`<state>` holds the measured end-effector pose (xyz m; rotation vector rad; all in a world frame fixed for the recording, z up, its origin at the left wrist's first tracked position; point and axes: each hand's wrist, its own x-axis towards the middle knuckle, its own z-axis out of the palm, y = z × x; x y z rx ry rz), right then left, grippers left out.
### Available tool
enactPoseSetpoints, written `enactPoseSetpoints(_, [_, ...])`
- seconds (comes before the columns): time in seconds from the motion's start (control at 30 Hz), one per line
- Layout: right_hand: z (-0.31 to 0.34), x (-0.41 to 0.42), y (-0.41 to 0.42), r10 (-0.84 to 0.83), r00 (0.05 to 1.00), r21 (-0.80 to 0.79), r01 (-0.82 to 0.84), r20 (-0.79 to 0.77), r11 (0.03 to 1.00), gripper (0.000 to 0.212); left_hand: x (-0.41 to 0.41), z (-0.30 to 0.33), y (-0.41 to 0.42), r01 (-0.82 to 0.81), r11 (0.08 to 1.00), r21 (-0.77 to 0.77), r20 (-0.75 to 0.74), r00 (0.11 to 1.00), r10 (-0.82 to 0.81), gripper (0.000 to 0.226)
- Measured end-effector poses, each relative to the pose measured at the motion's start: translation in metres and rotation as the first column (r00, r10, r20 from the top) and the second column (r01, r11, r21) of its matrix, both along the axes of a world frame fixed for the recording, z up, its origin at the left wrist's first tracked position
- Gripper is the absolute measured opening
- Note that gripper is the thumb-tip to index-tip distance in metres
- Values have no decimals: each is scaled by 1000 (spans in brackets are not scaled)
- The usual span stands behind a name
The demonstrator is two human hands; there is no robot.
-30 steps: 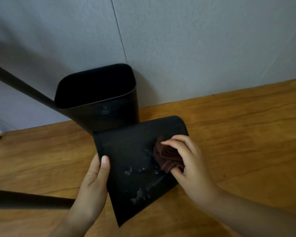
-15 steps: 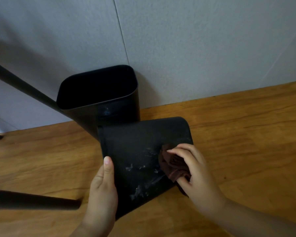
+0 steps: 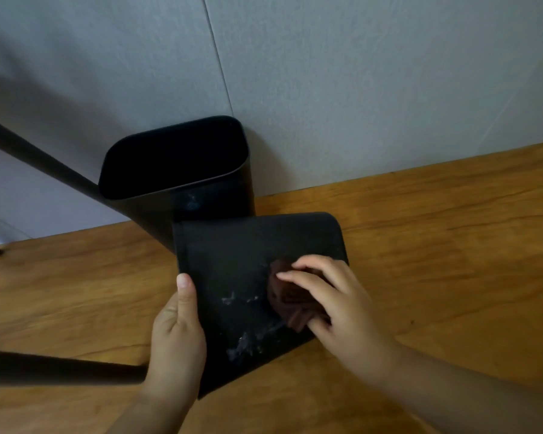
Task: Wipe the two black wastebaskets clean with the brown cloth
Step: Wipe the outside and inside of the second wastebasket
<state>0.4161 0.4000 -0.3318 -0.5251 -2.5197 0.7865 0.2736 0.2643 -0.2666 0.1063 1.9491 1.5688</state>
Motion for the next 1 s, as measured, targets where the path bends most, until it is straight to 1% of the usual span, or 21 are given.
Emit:
enactPoseSetpoints(0.03, [-4, 5, 5, -38, 999, -30, 37, -5, 999, 65, -1, -1, -1, -1, 1000, -6, -12, 1000, 1, 42])
enactPoseSetpoints(0.07, [-7, 9, 12, -128, 992, -87, 128, 6, 988, 65, -2, -2, -1, -2, 1000, -8, -15, 1000, 2, 44])
enactPoseSetpoints(0.13, [-9, 14, 28, -354, 934, -183, 358, 53, 916, 62, -2, -5, -2, -11, 1000, -8, -11, 1000, 11, 45])
enactPoseSetpoints(0.2, [-8, 12, 37, -473, 880, -199, 471, 40, 860, 59, 0, -5, 0, -5, 1000, 1, -7, 1000, 5, 44])
enactPoseSetpoints(0.27, [-4, 4, 30, -433, 902, -184, 427, 9, 885, 60, 2, -3, 2, 1, 1000, 10, 1, 1000, -1, 41])
enactPoseSetpoints(0.3, [0, 1, 21, -353, 935, -168, 350, 12, 921, 62, 3, -2, 3, -1, 1000, 9, 0, 1000, 1, 41])
enactPoseSetpoints(0.37, [2, 0, 4, -125, 992, -71, 126, 24, 989, 67, 1, -4, 2, -10, 1000, 5, -13, 1000, 10, 42])
enactPoseSetpoints(0.4, [0, 4, -2, -22, 999, -12, 22, 31, 1000, 68, 0, -3, 0, -13, 1000, 4, -19, 1000, 13, 42])
enactPoseSetpoints(0.43, [-4, 9, -2, 33, 999, 19, -34, 32, 999, 67, -1, -4, -1, -11, 1000, -1, -27, 1000, 11, 42])
enactPoseSetpoints(0.47, [-8, 16, 3, 22, 999, 3, -22, 24, 1000, 65, -2, -3, -3, -6, 1000, -7, -35, 999, 5, 43])
enactPoseSetpoints(0.53, [-17, 24, 19, -161, 987, -127, 162, 25, 978, 62, -4, -4, -5, -7, 1000, -10, -41, 999, 6, 45])
enactPoseSetpoints(0.57, [-20, 27, 27, -274, 961, -186, 277, 40, 943, 62, -3, -4, -6, -8, 1000, -8, -33, 999, 8, 44])
enactPoseSetpoints(0.6, [-22, 26, 32, -362, 931, -215, 364, 49, 906, 62, -2, -4, -6, -6, 1000, -5, -24, 1000, 5, 44])
enactPoseSetpoints(0.63, [-21, 24, 34, -410, 911, -223, 408, 40, 885, 60, -1, -3, -5, -1, 1000, -1, -19, 1000, 1, 43])
enactPoseSetpoints(0.7, [-15, 15, 26, -384, 923, -238, 375, 9, 896, 60, 0, -1, -3, 12, 1000, 12, -7, 1000, -11, 42])
enactPoseSetpoints(0.77, [-9, 12, 10, -220, 975, -211, 217, 7, 953, 64, 0, -2, -2, 18, 1000, 6, -7, 1000, -18, 44])
enactPoseSetpoints(0.83, [-10, 17, -2, -19, 999, -83, 22, 38, 996, 68, -1, -3, -3, 24, 1000, -3, -30, 999, -24, 47])
enactPoseSetpoints(0.87, [-13, 22, -2, 26, 998, -50, -24, 52, 998, 68, -2, -3, -4, 27, 1000, -3, -42, 999, -27, 49])
enactPoseSetpoints(0.9, [-17, 27, 2, 8, 999, -62, -5, 53, 998, 68, -2, -3, -4, 28, 1000, -6, -53, 998, -28, 51])
enactPoseSetpoints(0.93, [-21, 30, 9, -62, 997, -108, 66, 44, 992, 67, -3, -4, -5, 28, 1000, -10, -56, 998, -28, 52])
enactPoseSetpoints(1.0, [-25, 31, 24, -267, 963, -233, 267, 31, 935, 64, -4, -4, -6, 28, 1000, -13, -37, 999, -28, 52])
